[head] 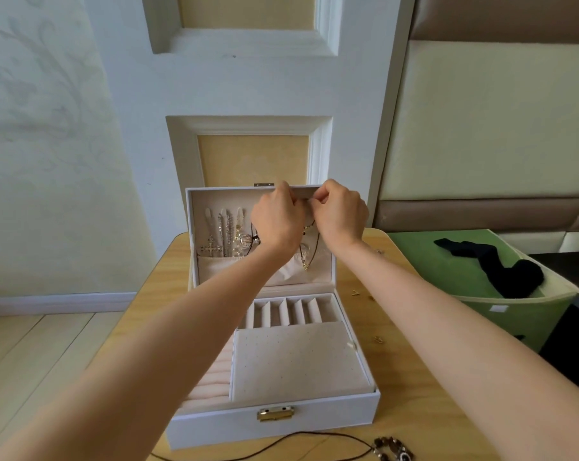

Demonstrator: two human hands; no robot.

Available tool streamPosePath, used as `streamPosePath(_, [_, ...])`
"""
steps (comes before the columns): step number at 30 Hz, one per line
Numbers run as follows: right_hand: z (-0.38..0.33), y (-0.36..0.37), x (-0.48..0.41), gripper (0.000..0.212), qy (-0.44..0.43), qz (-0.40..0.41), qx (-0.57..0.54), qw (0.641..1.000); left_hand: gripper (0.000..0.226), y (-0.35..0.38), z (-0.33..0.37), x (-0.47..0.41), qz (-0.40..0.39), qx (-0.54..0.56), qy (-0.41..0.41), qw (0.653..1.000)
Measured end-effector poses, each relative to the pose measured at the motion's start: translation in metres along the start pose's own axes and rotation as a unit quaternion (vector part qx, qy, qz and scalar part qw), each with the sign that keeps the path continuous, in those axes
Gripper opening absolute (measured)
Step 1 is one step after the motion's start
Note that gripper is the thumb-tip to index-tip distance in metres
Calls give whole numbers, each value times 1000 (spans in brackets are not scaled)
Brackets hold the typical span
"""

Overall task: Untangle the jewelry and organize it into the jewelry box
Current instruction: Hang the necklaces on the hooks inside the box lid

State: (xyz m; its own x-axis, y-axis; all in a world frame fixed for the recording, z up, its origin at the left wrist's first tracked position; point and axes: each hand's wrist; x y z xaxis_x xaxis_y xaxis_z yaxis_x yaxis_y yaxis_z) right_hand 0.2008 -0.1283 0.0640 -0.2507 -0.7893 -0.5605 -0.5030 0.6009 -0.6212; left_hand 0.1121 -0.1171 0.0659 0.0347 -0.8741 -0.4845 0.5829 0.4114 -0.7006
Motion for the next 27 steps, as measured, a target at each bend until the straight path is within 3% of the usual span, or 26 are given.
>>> streamPosePath(10, [13, 1, 15, 14, -13, -77, -4, 997, 17, 11, -15, 14, -49, -62, 40, 996])
streamPosePath(19, [30, 9, 53, 21, 49, -85, -119, 988, 26, 21, -38, 56, -89, 30, 8, 996])
streamPosePath(23, [34, 11, 68, 17, 94, -131, -145, 976, 20, 29, -51, 71, -122, -10, 37, 992])
streamPosePath(26, [34, 15, 78, 2, 125, -185, -146, 964, 23, 30, -53, 81, -139, -37, 67, 987])
streamPosePath(27, [34, 17, 81, 7, 126, -194, -134, 964, 25, 29, -53, 83, -144, -50, 74, 986])
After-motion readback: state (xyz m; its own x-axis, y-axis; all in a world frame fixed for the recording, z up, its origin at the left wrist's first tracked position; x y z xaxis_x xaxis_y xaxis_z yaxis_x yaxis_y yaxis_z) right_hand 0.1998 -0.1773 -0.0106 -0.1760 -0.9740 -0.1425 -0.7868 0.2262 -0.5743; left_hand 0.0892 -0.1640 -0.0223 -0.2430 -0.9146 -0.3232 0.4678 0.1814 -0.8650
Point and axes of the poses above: each hand's wrist, its own x-axis away from the middle knuckle, its own y-axis out of the palm, z = x × y, and after that the axes turned 9 degrees about -z, right-handed
